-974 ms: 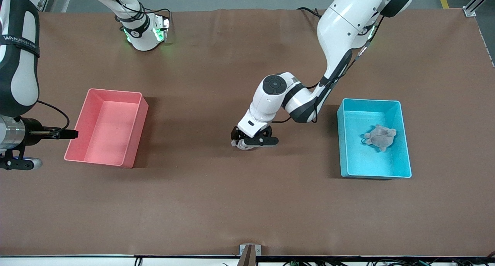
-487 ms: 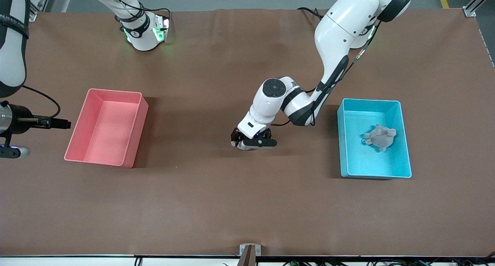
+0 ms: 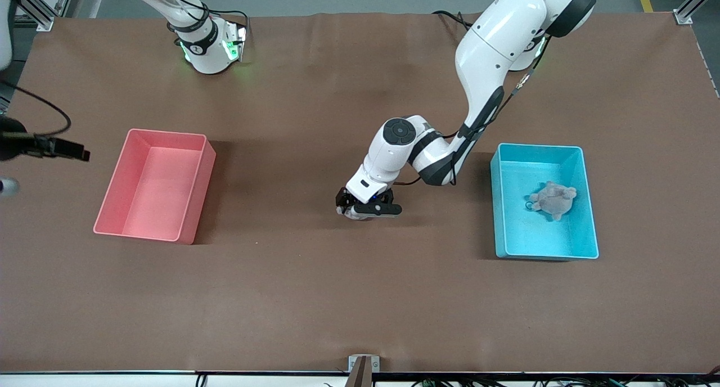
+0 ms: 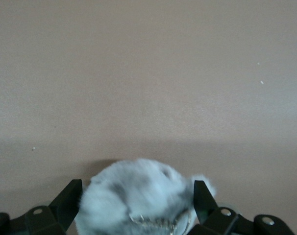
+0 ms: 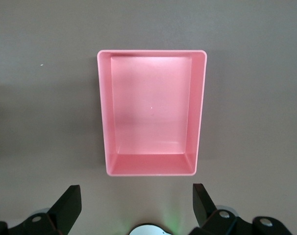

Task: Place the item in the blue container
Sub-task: 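Lift the second toy with the left gripper toward the blue box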

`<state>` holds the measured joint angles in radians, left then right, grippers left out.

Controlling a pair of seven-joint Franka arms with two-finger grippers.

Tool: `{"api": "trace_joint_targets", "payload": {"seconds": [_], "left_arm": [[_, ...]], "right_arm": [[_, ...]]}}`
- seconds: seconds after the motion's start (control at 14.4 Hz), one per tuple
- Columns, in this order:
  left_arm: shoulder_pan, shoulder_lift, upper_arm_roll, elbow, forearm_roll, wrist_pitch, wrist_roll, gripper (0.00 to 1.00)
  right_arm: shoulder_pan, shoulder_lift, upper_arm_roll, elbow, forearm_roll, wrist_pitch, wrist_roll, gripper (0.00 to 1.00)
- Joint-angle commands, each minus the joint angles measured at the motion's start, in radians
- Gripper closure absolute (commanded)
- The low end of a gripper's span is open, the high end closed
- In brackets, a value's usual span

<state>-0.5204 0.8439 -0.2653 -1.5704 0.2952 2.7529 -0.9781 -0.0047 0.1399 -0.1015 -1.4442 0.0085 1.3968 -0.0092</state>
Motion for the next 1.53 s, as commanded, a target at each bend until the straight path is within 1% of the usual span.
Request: {"api": "trace_joint_targets", "payload": {"seconds": [0.0, 0.14, 0.21, 0.35, 0.49, 0.63, 0.77, 0.9, 1.04, 1.18, 1.32, 1.46], "left_arm": [[0.0, 0.015, 0.003, 0.023, 0.027, 0.013, -0.001, 0.2], [0.002, 0.014, 0.003, 0.023, 0.028, 0.013, -0.001, 0.37], [0.002, 0.014, 0.003, 0.023, 0.028, 0.013, 0.001, 0.48], [0.002, 0.014, 0.003, 0.023, 0.032, 0.013, 0.002, 0.66], [0.002, 0.014, 0.003, 0.021, 0.041, 0.013, 0.018, 0.71], [0.002, 0.014, 0.003, 0.017, 0.058, 0.013, 0.048, 0.71], [0.003, 0.012, 0.008, 0.012, 0.059, 0.011, 0.05, 0.74], [0.026, 0.001, 0.008, 0.012, 0.062, 0.008, 0.058, 0.84], [0.054, -0.017, 0.008, 0.003, 0.068, -0.01, 0.094, 0.86], [0.069, -0.054, 0.006, -0.008, 0.07, -0.091, 0.111, 0.89], [0.079, -0.11, 0.003, -0.002, 0.068, -0.22, 0.139, 0.9], [0.115, -0.185, -0.015, -0.002, 0.055, -0.352, 0.18, 0.91]], "right_arm": [[-0.001, -0.147, 0.008, -0.134, -0.015, 0.018, -0.011, 0.0], [0.002, -0.172, 0.011, -0.134, -0.015, 0.002, -0.011, 0.0], [0.009, -0.183, 0.013, -0.134, -0.015, -0.008, -0.011, 0.0], [0.017, -0.203, 0.013, -0.134, -0.015, -0.018, -0.011, 0.0], [0.018, -0.21, 0.013, -0.131, -0.015, -0.021, -0.011, 0.0], [0.018, -0.21, 0.014, -0.117, -0.009, -0.022, -0.009, 0.0], [0.023, -0.207, 0.014, -0.11, -0.004, -0.015, -0.009, 0.0], [0.026, -0.206, 0.013, -0.102, -0.001, -0.016, -0.009, 0.0], [0.026, -0.206, 0.013, -0.081, -0.002, -0.03, -0.008, 0.0], [0.026, -0.203, 0.013, -0.042, -0.001, -0.073, -0.006, 0.0], [0.028, -0.203, 0.014, -0.027, -0.001, -0.097, -0.008, 0.0], [0.028, -0.209, 0.016, -0.027, -0.001, -0.108, -0.011, 0.0]]}}
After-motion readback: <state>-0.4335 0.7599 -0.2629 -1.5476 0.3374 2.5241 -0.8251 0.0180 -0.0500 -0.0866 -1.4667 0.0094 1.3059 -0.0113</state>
